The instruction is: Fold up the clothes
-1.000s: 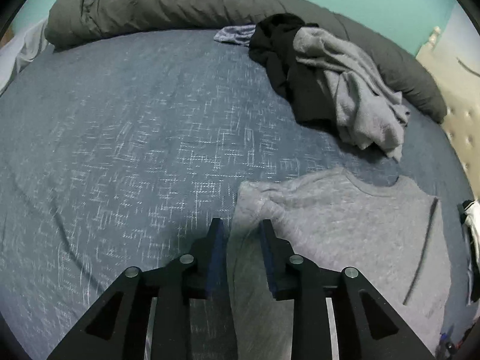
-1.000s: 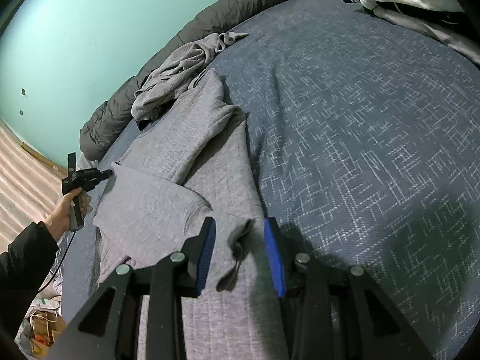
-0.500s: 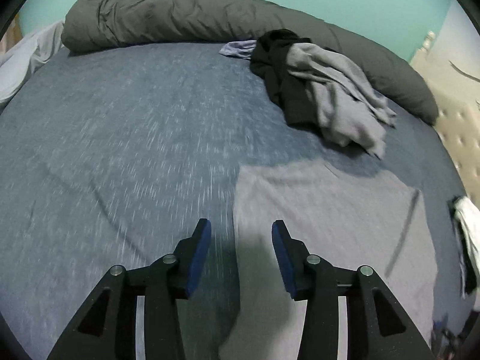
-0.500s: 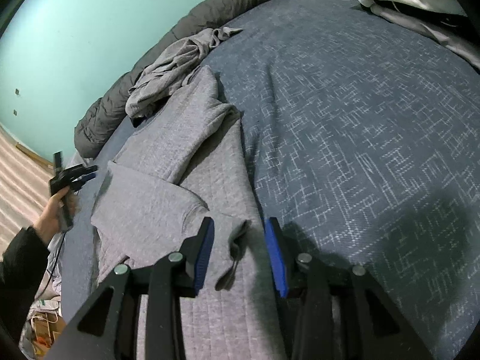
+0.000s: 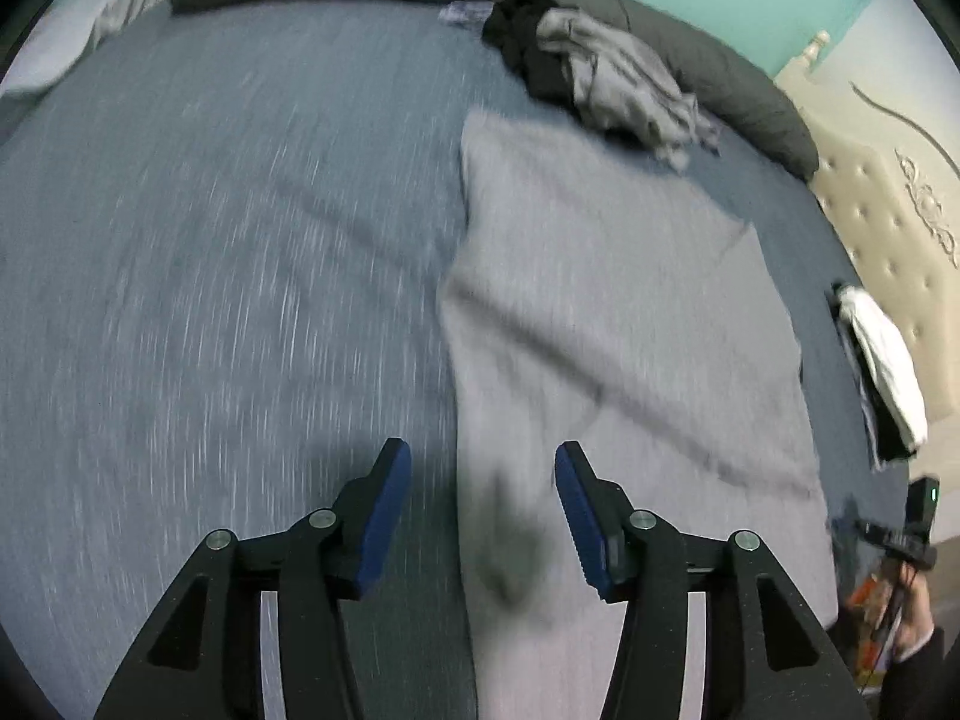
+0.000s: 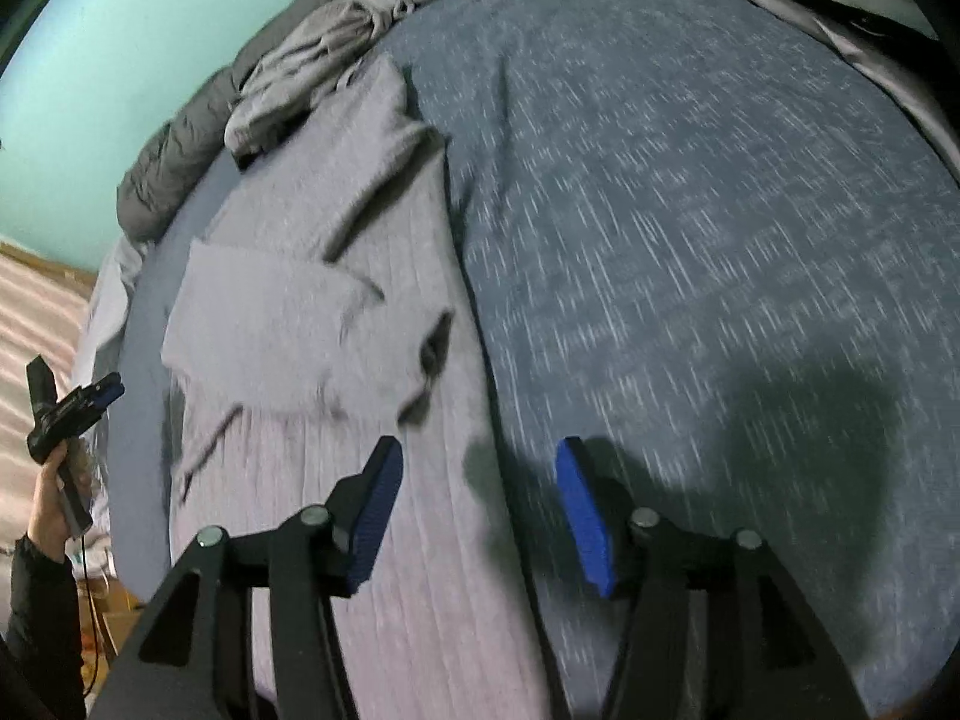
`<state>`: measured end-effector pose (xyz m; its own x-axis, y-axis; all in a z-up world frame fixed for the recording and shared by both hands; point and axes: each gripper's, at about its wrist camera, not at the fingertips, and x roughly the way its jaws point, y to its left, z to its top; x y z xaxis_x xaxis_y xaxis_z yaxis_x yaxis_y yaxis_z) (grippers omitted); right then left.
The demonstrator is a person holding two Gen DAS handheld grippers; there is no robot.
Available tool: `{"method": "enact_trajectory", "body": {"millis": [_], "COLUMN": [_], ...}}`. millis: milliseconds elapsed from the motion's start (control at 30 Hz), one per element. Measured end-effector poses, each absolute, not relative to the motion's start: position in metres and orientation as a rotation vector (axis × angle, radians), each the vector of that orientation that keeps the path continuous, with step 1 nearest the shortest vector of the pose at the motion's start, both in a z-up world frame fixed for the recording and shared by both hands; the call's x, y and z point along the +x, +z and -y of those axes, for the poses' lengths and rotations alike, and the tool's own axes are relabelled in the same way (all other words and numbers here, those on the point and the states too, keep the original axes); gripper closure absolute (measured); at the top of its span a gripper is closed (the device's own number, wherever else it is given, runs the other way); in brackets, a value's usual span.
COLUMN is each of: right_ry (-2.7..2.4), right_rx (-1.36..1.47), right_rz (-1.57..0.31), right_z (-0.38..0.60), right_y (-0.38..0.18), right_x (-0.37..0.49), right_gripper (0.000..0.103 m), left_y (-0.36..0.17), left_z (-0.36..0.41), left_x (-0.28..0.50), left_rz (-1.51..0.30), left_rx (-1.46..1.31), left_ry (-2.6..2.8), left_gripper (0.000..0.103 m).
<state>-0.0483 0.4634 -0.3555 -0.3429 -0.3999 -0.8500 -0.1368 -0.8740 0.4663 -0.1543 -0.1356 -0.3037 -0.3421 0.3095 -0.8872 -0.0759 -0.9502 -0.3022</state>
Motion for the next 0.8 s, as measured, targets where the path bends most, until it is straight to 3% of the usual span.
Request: {"method": "enact_trajectory", "body": {"millis": [400,800], "right_ry": [-2.177,-2.146], "right_rx": [1.843,1.86], "right_rz": [0.686,0.703], "right_z": [-0.464,-0.468], "right_y": [-0.36,-0.358], "right_x": [0.004,0.029], "right_gripper": [0.046,0.046], "left_y": [-0.342,-0.372], "left_z": [0.136,0.126], "left_x": [-0.029,0.025], "left_rz": [0.337,0.389], "left_rx": [-1.812,-1.925], "left_ry": [2.223,2.07], "left_gripper": [0.049,0.043]}}
